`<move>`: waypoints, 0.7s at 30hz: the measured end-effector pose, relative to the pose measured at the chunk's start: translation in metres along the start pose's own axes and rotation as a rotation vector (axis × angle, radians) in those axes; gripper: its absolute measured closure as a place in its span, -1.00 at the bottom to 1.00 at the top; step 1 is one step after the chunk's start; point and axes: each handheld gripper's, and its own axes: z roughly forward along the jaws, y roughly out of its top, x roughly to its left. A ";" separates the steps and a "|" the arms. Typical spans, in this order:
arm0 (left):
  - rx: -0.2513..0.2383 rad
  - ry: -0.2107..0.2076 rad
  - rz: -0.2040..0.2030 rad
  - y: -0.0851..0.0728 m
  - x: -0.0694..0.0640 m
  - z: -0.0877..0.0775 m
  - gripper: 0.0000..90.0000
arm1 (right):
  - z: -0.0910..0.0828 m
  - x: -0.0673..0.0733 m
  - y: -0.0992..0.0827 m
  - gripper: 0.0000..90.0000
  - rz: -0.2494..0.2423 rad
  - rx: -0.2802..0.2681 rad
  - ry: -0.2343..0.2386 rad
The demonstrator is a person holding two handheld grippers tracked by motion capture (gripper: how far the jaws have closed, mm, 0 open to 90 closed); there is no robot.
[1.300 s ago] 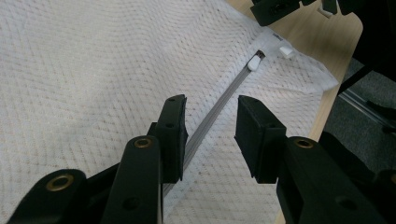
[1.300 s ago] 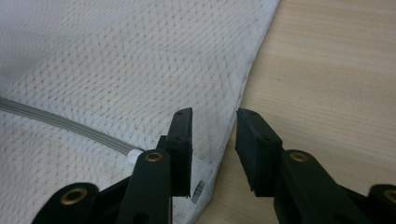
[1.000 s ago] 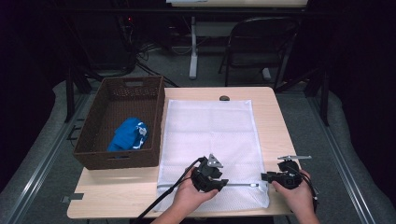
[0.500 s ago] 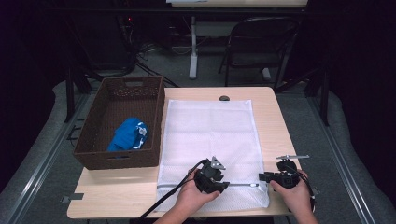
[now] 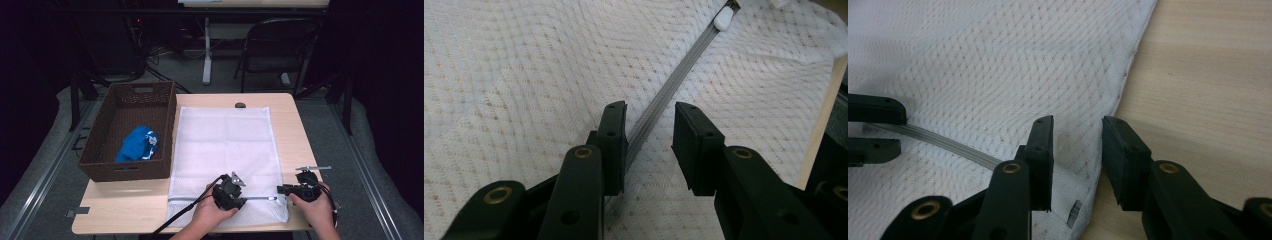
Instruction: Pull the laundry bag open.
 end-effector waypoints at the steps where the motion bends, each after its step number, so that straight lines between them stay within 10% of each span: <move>1: 0.007 0.000 0.006 0.000 0.000 0.001 0.49 | 0.000 0.000 0.000 0.47 0.000 0.000 0.000; 21: -0.009 -0.007 -0.004 -0.002 0.000 0.003 0.52 | 0.004 0.002 0.001 0.48 -0.013 0.016 -0.017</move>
